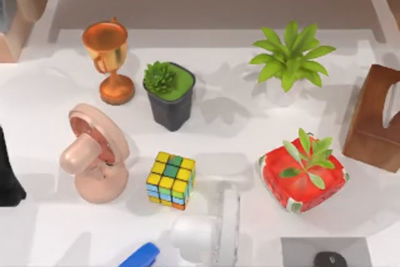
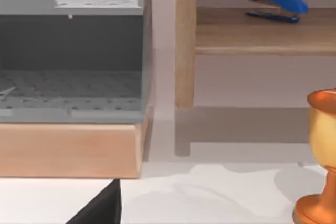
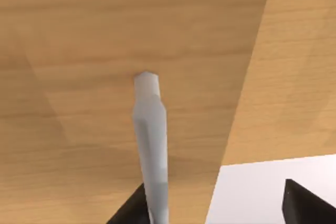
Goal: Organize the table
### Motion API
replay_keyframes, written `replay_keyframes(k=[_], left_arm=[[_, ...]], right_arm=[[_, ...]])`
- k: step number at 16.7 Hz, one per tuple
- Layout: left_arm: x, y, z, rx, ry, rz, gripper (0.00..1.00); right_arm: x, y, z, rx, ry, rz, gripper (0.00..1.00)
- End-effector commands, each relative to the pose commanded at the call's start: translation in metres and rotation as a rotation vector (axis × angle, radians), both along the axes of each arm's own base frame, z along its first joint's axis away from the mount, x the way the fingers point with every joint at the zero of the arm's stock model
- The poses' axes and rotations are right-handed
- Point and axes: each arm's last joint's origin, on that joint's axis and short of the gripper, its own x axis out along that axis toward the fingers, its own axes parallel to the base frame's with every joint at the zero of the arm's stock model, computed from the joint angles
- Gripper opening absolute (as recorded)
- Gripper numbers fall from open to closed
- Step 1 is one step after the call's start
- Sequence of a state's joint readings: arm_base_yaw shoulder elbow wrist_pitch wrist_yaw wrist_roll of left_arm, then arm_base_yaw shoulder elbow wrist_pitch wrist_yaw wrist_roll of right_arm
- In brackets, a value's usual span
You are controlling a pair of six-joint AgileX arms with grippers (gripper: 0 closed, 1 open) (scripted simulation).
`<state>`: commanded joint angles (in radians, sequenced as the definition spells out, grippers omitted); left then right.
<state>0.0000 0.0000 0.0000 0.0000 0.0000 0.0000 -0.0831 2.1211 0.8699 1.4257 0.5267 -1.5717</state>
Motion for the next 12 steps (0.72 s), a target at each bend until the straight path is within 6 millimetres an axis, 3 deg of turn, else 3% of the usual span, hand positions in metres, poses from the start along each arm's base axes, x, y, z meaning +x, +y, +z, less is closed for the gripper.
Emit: replay_keyframes(k=[6,12], left_arm=[[0.0,0.0,0.0,0.0,0.0,0.0,1.0],[0.0,0.0,0.0,0.0,0.0,0.0,1.0]], right_arm=[[0.021,-0.042,-0.036,0.048,0.164,-0.123,0.0],[0.021,-0.043,-0.039,0.053,0.174,-0.126,0.0]])
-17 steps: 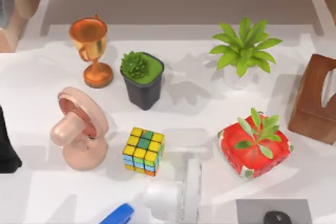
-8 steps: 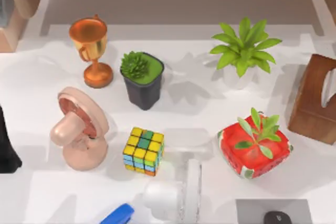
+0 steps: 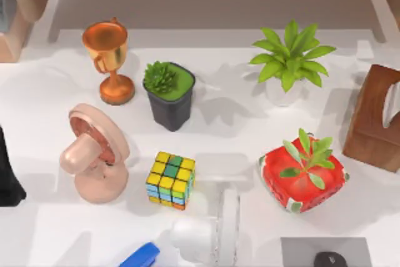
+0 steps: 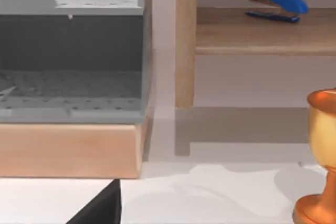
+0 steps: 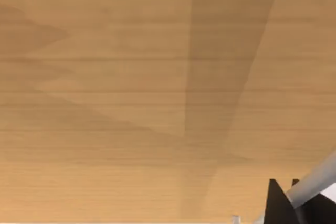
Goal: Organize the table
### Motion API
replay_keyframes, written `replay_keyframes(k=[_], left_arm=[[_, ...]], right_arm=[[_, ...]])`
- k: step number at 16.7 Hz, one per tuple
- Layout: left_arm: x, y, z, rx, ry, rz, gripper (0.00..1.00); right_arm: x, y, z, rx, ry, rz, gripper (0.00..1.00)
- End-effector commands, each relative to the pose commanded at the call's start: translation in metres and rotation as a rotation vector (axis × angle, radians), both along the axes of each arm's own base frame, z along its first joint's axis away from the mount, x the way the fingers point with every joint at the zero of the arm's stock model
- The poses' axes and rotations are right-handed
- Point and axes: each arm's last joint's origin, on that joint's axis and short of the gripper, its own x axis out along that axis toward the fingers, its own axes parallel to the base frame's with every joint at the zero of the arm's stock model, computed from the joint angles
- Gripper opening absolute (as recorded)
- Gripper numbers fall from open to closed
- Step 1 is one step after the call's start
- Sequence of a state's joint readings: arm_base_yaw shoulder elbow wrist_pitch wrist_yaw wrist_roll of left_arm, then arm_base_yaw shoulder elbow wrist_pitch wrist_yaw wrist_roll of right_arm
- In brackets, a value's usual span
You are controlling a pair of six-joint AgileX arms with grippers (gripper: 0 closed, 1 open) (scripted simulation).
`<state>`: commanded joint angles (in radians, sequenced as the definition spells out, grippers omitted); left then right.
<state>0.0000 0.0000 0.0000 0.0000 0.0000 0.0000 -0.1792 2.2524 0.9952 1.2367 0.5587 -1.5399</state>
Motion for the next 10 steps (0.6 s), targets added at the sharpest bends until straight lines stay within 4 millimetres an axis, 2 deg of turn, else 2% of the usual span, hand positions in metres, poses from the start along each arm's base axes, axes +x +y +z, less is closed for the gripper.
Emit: replay_keyframes(k=[2,7,10], left_arm=[[0.0,0.0,0.0,0.0,0.0,0.0,1.0],[0.0,0.0,0.0,0.0,0.0,0.0,1.0],[0.0,0.0,0.0,0.0,0.0,0.0,1.0]], right_arm=[[0.004,-0.01,0.003,0.003,-0.044,-0.037,0.0],[0.018,-0.043,0.036,0.007,-0.217,-0.16,0.0],[0.028,-0.043,0.033,0.023,-0.193,-0.172,0.0]])
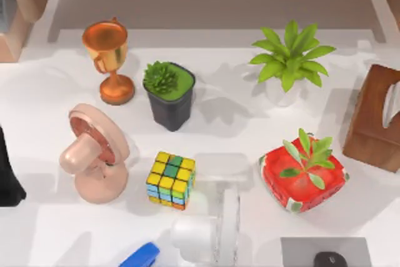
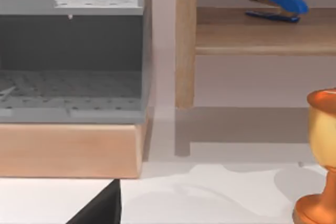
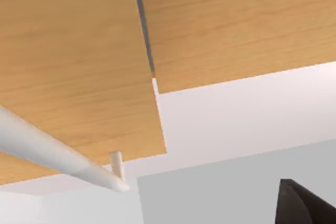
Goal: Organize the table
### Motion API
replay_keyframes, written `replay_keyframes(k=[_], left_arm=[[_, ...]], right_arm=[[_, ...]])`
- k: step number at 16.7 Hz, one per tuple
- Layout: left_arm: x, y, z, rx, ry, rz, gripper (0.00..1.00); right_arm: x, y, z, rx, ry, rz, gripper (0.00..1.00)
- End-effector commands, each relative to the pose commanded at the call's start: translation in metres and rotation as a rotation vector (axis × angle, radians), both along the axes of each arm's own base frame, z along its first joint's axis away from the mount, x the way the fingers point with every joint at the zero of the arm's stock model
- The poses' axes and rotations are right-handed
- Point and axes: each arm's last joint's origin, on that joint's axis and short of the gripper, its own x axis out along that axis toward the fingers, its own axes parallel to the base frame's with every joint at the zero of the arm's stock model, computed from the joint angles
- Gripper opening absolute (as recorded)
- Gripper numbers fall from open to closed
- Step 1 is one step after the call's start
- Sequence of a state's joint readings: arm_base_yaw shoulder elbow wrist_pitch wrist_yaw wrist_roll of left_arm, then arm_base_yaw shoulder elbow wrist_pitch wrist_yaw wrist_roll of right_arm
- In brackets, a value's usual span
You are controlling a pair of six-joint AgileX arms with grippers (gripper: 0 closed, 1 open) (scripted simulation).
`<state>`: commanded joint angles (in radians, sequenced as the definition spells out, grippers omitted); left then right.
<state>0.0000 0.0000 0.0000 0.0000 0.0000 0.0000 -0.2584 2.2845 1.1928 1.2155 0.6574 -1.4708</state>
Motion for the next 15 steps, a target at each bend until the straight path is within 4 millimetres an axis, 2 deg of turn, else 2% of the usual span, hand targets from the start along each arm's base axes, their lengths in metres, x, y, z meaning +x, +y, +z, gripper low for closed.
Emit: replay_keyframes(k=[3,5,9,15], left_arm=[[0.0,0.0,0.0,0.0,0.0,0.0,1.0],[0.0,0.0,0.0,0.0,0.0,0.0,1.0],[0.0,0.0,0.0,0.0,0.0,0.0,1.0],[0.0,0.0,0.0,0.0,0.0,0.0,1.0]], right_arm=[[0.025,0.028,-0.023,-0.009,0.136,0.113,0.0],[0.034,0.042,-0.032,-0.022,0.19,0.17,0.0],[0.035,0.043,-0.033,-0.024,0.195,0.175,0.0],[0.035,0.043,-0.033,-0.024,0.195,0.175,0.45]])
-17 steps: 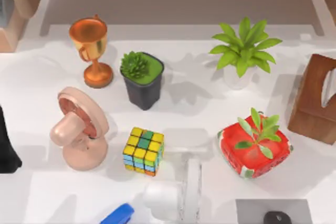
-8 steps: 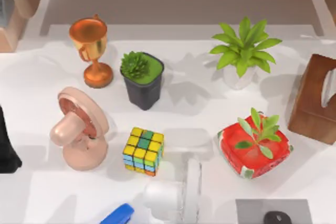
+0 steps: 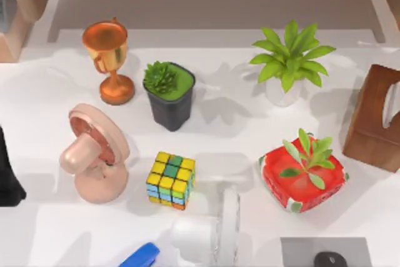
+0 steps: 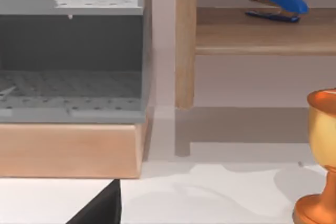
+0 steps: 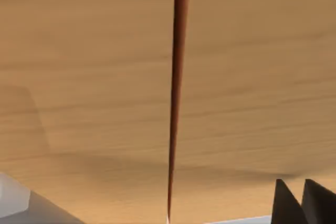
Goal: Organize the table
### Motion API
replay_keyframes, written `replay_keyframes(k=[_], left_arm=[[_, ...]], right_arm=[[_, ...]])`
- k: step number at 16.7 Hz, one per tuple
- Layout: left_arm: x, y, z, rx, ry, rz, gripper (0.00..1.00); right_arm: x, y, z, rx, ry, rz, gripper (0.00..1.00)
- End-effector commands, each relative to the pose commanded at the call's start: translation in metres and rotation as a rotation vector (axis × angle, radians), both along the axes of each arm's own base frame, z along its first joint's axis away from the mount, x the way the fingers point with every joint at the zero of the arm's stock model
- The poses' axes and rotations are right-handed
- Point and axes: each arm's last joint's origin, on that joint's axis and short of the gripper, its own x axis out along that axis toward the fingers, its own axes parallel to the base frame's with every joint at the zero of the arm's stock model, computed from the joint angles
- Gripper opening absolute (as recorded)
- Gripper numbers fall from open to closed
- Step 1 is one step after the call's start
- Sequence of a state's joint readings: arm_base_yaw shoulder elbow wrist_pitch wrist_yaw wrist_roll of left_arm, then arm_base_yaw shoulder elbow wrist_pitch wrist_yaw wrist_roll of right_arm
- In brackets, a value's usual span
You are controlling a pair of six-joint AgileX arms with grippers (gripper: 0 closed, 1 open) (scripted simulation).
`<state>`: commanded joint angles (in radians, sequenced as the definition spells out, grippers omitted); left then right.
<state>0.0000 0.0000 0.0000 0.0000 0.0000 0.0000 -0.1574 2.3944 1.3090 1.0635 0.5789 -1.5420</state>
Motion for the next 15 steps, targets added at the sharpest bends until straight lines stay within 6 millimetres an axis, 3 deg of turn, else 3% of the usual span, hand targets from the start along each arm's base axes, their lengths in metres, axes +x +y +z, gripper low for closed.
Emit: replay_keyframes(k=[7,15], left_arm=[[0.0,0.0,0.0,0.0,0.0,0.0,1.0],[0.0,0.0,0.0,0.0,0.0,0.0,1.0]], right_arm=[[0.0,0.0,0.0,0.0,0.0,0.0,0.98],[0.0,0.0,0.0,0.0,0.0,0.0,1.0]])
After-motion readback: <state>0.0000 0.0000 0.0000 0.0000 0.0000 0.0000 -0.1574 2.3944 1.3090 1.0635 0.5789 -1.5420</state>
